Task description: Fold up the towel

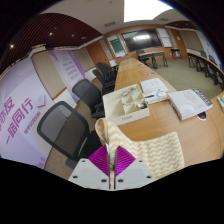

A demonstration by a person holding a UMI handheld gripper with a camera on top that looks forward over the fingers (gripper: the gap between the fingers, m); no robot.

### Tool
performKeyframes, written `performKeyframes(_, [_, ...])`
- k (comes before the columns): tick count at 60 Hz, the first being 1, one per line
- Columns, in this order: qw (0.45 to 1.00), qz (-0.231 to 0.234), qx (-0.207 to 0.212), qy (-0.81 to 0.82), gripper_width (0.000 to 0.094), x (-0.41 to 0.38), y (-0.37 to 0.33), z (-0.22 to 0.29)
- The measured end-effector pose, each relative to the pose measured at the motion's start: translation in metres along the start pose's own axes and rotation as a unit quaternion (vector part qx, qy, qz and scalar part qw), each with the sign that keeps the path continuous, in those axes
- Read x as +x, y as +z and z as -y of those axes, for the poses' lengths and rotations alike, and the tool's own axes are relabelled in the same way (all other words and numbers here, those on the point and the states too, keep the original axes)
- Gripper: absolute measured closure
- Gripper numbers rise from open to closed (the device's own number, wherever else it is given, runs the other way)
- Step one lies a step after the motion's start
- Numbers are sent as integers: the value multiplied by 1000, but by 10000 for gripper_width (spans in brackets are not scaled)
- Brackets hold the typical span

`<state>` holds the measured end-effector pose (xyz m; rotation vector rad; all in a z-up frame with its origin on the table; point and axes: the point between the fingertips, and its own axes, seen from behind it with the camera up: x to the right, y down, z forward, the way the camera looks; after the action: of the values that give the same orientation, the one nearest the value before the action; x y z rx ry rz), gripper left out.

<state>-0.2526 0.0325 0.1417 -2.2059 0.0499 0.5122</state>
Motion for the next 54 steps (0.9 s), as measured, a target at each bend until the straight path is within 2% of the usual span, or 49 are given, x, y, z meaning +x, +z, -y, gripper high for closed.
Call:
performKeyframes(4, [1000, -25, 7, 4, 892, 45, 1, 5])
performKeyframes(9, [996, -84, -7, 6, 877, 102, 5, -5])
performKeyframes(13, [993, -121, -10, 7, 795, 157, 8, -14])
performKeyframes(17, [990, -141, -20, 0, 625, 189, 10, -23])
performKeyframes(24, [984, -177, -16, -33, 138, 232, -10, -17])
performKeyframes(25, [983, -181, -13, -39, 80, 235, -14, -14])
performKeyframes(26, [981, -187, -10, -44, 64, 239, -20, -11])
performKeyframes(28, [980, -193, -5, -54, 86, 241, -30, -6])
performKeyframes(40, [973, -211, 7, -87, 86, 218, -97, 3])
performKeyframes(54, [973, -212, 16, -91, 87, 140, -193, -28])
